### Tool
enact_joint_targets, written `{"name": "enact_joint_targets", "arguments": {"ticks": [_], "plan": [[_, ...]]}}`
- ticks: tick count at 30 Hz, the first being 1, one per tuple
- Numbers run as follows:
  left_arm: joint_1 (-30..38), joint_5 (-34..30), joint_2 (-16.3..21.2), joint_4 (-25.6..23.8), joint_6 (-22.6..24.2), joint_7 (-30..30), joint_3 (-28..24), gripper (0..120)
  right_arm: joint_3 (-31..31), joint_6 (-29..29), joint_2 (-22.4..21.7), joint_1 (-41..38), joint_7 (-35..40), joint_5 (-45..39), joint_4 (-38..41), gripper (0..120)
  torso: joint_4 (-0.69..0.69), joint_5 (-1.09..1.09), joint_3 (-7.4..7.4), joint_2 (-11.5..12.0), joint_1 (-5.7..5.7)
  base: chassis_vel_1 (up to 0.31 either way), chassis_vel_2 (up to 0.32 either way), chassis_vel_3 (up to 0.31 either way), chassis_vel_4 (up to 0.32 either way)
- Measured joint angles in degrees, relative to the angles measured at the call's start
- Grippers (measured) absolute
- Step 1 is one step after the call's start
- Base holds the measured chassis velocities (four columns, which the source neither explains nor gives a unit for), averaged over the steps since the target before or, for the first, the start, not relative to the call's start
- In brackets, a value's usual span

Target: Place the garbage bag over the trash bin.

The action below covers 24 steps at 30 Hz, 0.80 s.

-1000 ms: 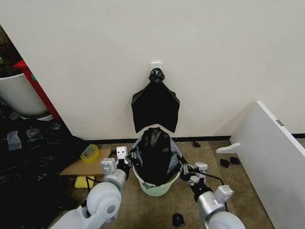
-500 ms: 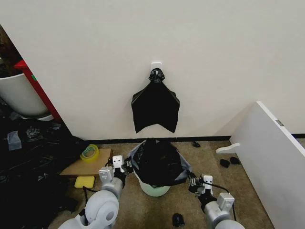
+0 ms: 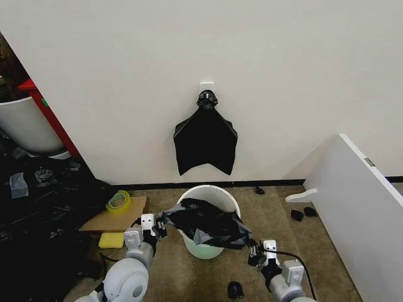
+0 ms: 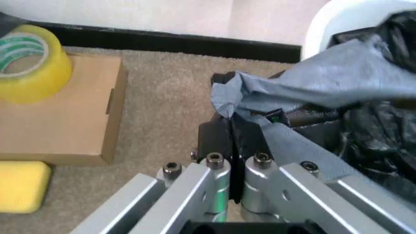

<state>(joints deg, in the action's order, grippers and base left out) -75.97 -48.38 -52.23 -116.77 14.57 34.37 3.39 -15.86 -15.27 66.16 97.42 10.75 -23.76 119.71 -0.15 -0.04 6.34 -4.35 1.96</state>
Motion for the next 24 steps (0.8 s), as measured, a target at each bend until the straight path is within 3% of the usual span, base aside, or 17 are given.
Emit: {"name": "enact_joint_targets", "arguments": {"ticks": [11,20,24], "plan": [[1.1,3.5,1.6,1.5,1.1,-1.9,-0.9,0,2.1,-1.9,0.6,-3.4,-1.2,3.8,-4.7,0,0.01,0.02,0.01,0.0,0.0,0.0,0.0,0.0,0.0],[-1.9,5.2,6.6,-3.4,3.6,-4.0,1.4,0,1.6,-2.3,-0.4,0.5,-2.5,6.8,-1.7,0,0.0,0.0,0.0,0.0,0.0,0.0,0.0,0.0,0.0],[-2.4,8.7,8.2,-2.5,4.1,-5.1,1.4,0,2.0,-2.4,-0.5,-0.2,-2.7,7.8,-2.9,0,0.0,0.01,0.0,0.0,0.0,0.0,0.0,0.0,0.0]]}}
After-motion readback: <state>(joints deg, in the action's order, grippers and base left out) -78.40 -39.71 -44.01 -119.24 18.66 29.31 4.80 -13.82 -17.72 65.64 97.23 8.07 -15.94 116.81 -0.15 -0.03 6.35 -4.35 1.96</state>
